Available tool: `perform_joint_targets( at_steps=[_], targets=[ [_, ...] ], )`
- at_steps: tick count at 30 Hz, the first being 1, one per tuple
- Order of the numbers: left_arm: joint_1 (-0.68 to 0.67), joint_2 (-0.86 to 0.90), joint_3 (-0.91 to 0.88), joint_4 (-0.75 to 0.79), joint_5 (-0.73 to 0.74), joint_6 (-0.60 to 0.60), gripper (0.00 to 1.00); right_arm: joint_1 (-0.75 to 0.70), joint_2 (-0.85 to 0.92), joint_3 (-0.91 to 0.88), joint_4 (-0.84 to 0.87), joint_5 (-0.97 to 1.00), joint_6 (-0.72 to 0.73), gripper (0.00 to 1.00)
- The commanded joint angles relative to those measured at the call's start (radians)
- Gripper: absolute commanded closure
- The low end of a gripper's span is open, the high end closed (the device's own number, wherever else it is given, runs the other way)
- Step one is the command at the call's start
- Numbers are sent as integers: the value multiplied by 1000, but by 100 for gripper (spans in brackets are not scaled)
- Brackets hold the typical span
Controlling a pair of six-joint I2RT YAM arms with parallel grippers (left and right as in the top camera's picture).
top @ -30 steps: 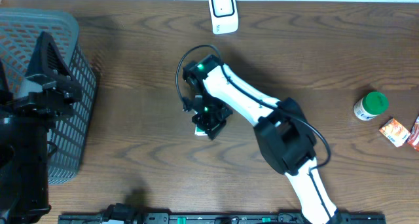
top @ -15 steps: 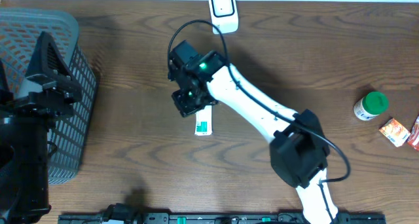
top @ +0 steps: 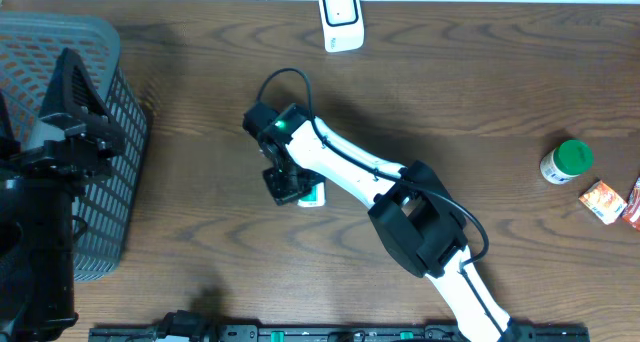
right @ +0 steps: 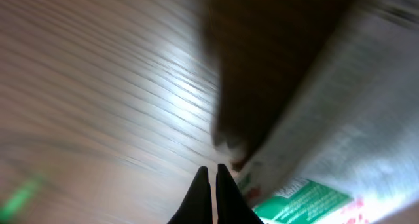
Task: Scan the item barcode
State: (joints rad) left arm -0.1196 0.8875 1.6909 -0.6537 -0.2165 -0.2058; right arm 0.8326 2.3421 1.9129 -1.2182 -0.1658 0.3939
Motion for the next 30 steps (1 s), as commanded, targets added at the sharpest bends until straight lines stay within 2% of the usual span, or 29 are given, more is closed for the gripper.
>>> perform_joint_targets(
  at_steps=[1, 6, 11, 12, 13, 14, 16, 18, 19, 21, 26, 30],
  targets=[
    [3, -3, 0, 3, -5, 2, 17, -22, -10, 4, -84, 146, 20, 99],
    [3, -3, 0, 3, -5, 2, 17, -34, -18, 8, -152, 151, 8, 99],
    [3, -3, 0, 3, -5, 2, 17, -37, -58, 60, -155, -19, -51, 99],
    [3, -3, 0, 3, -5, 2, 17, -37, -68, 80, -158, -45, -64, 93],
    [3, -3, 0, 3, -5, 2, 17, -37, -86, 127, -166, -80, -100, 60],
    [3, -3, 0, 3, -5, 2, 17, -37, -95, 153, -173, -90, -117, 44],
    [3, -3, 0, 3, -5, 2, 17, -37, -106, 192, -187, -82, -151, 18],
    [3, -3, 0, 3, -5, 2, 17, -39, -111, 205, -189, -44, -186, 4],
    [3, -3, 0, 3, -5, 2, 17, -41, -111, 204, -189, -13, -196, 1],
    [3, -3, 0, 3, -5, 2, 17, -51, -109, 195, -191, 58, -223, 1],
    [3, -3, 0, 3, -5, 2, 17, -77, -104, 125, -170, 63, -351, 1],
    [3, -3, 0, 3, -5, 2, 17, -97, -104, 12, -90, 64, -370, 1]
  ],
)
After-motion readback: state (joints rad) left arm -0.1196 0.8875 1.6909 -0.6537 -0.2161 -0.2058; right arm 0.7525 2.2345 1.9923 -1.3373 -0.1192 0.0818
